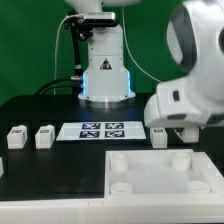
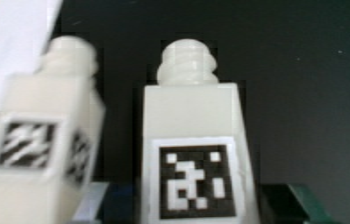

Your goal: Assemble one leg

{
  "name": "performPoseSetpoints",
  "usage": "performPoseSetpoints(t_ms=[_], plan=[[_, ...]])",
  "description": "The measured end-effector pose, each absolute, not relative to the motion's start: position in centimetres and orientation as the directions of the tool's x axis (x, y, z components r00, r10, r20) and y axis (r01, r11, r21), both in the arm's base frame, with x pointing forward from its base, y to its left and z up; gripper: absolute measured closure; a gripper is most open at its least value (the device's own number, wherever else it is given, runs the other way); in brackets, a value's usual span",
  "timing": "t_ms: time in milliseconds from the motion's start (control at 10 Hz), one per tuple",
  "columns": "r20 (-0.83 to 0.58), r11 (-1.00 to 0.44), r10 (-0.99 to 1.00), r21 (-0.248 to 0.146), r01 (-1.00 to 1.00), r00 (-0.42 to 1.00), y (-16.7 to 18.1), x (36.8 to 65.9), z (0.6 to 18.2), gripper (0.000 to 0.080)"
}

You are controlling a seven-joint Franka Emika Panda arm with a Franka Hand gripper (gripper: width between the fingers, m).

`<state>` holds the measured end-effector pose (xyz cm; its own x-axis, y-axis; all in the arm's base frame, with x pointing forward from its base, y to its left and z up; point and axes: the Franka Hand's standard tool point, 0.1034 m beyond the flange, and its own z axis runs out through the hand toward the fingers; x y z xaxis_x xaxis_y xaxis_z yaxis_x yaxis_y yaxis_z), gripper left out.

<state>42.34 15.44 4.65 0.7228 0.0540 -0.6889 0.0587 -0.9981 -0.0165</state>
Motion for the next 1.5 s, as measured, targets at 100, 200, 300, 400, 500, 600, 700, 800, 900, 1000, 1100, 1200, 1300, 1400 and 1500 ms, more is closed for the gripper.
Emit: performPoseSetpoints(t_ms=[100, 200, 300, 400, 500, 600, 700, 800, 900, 1000, 1100, 1200, 1300, 1400, 1500], plan=[[-0.658, -0.994, 0.109, -0.049, 0.101, 0.745, 14.6, 43.6, 5.9, 0.0509], [-0.620, -0.990, 0.140, -0.071, 0.122, 0.772, 13.7, 45.2, 7.3, 0.0509], [-0.530, -0.986, 0.165, -0.079, 0.145, 0.832, 13.2, 47.1, 9.2, 0.0509], [-0.437, -0.984, 0.178, -0.082, 0.158, 0.882, 12.6, 47.9, 11.0, 0.0509], [-0.339, -0.984, 0.179, -0.080, 0.161, 0.924, 12.2, 48.9, 11.8, 0.0509], [-0.258, -0.984, 0.178, -0.075, 0.164, 0.950, 12.2, 48.9, 11.7, 0.0509], [-0.146, -0.984, 0.175, -0.069, 0.166, 0.974, 12.2, 49.0, 11.4, 0.0509], [-0.028, -0.984, 0.170, -0.064, 0.167, 0.985, 12.1, 49.4, 11.4, 0.0509], [0.081, -0.983, 0.169, -0.059, 0.174, 0.982, 11.9, 49.8, 11.6, 0.0509], [0.156, -0.979, 0.185, -0.051, 0.195, 0.970, 11.3, 51.6, 12.5, 0.0509], [0.251, -0.973, 0.216, -0.027, 0.230, 0.944, 10.0, 54.0, 13.9, 0.0509], [0.357, -0.973, 0.214, -0.007, 0.231, 0.909, 9.2, 55.6, 15.0, 0.0509], [0.441, -0.974, 0.207, 0.005, 0.228, 0.873, 9.2, 56.4, 15.9, 0.0509], [0.540, -0.975, 0.199, 0.022, 0.223, 0.818, 8.9, 56.2, 15.7, 0.0509], [0.607, -0.976, 0.190, 0.035, 0.214, 0.771, 8.5, 55.8, 15.2, 0.0509]])
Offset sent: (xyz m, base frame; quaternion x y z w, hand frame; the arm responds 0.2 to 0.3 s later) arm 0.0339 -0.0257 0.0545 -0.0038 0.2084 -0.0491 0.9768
